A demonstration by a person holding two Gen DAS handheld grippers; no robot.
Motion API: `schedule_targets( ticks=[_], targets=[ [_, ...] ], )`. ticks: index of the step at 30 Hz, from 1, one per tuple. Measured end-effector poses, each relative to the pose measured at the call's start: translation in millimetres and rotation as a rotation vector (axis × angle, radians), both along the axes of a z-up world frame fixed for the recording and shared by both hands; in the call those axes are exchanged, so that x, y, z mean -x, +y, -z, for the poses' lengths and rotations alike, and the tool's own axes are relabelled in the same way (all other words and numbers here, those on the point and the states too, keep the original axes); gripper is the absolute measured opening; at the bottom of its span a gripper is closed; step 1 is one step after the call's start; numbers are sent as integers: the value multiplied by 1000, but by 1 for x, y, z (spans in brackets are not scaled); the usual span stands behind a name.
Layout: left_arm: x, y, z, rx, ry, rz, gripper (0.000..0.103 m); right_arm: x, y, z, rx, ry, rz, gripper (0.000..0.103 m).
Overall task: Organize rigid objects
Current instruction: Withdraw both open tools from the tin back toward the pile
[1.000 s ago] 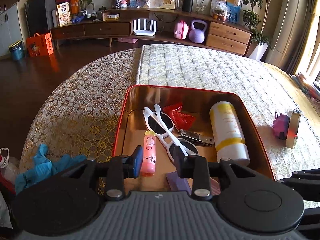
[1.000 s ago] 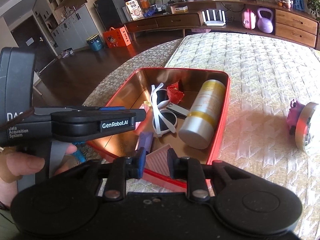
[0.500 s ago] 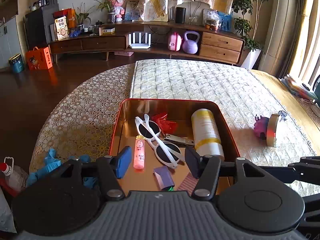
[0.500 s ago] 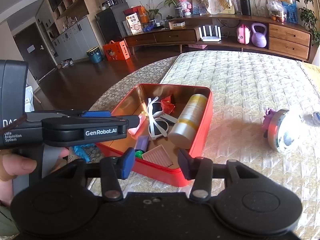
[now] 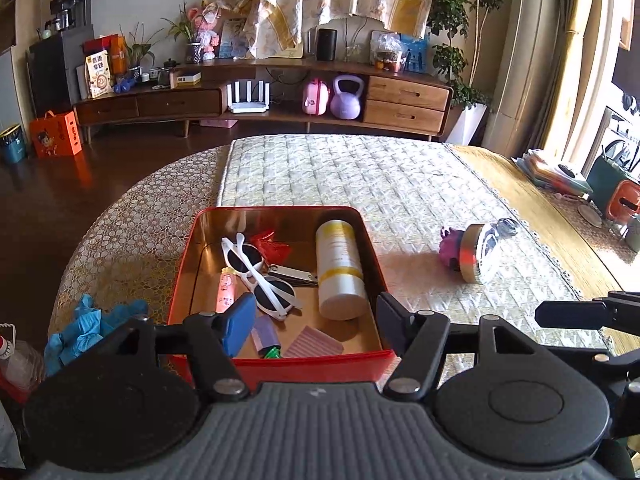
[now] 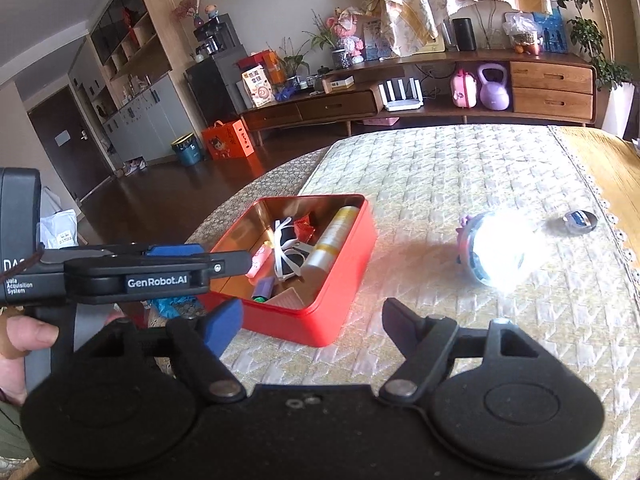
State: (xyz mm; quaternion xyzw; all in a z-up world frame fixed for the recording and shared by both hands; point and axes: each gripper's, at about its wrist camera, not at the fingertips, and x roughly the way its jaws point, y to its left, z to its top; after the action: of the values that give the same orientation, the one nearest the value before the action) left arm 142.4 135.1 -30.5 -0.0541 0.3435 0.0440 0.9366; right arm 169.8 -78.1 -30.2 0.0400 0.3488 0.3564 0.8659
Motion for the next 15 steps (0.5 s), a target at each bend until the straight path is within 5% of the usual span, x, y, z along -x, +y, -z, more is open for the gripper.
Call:
schedule_targets(
  ticks=[15],
  targets=[
    [1,-59,-6,3,-60,43,82,-4,-70,-2,-19,-24,132,103]
  ],
)
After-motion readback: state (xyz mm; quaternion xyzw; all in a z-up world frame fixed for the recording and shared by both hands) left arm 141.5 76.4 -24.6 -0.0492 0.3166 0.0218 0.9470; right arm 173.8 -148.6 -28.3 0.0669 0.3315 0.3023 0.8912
